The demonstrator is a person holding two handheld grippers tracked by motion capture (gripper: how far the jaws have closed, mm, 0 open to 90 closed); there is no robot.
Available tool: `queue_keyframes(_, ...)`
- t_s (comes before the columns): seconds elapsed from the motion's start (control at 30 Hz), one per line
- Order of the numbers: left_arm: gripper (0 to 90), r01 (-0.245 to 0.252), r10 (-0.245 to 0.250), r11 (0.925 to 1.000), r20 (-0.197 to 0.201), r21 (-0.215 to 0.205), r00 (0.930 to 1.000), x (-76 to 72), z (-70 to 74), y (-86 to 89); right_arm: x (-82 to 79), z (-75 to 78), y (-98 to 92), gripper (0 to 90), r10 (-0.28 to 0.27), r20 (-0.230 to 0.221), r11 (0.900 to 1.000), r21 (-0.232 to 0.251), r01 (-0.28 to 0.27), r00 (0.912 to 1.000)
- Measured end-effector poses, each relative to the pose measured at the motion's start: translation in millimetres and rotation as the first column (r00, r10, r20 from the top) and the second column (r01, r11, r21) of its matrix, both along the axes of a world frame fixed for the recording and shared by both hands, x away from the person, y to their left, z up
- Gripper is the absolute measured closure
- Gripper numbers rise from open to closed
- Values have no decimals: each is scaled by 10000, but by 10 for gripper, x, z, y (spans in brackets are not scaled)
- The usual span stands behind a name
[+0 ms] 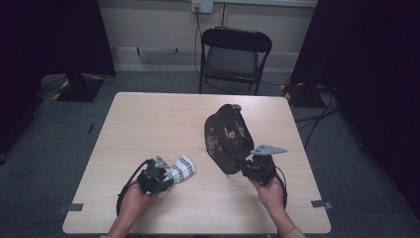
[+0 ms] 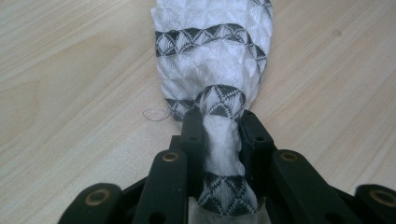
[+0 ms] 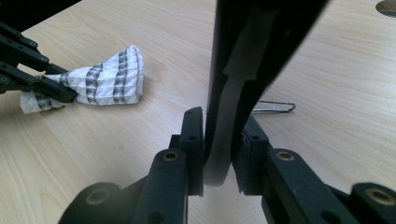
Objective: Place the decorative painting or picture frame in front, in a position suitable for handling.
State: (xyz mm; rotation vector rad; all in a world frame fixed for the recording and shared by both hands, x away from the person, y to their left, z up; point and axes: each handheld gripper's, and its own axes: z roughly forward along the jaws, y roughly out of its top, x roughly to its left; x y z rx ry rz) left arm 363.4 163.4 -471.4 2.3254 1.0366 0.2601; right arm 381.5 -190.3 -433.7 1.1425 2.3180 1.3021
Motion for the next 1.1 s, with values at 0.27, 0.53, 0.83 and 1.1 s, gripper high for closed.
queue_keyframes(0.27,757,-36,34,9999,-160,-165,9999,-6,102,42,6,-7,-6,775,-45,-16,10000,-2,45,10000)
queue_keyframes(0.53,757,3,-11,9998,-394,-220,9992,-6,159,37,17,-2,-6,780,-147,-41,9999,-10,147,9999)
queue_keyframes(0.83,757,-149,127,9987,-455,-477,9989,24,183,25,20,-4,-19,779,-127,-54,9999,41,127,9999)
queue_keyframes(1.1,757,-189,165,9982,-410,-577,9990,51,231,19,20,-7,-18,779,-157,-42,9999,38,157,9999)
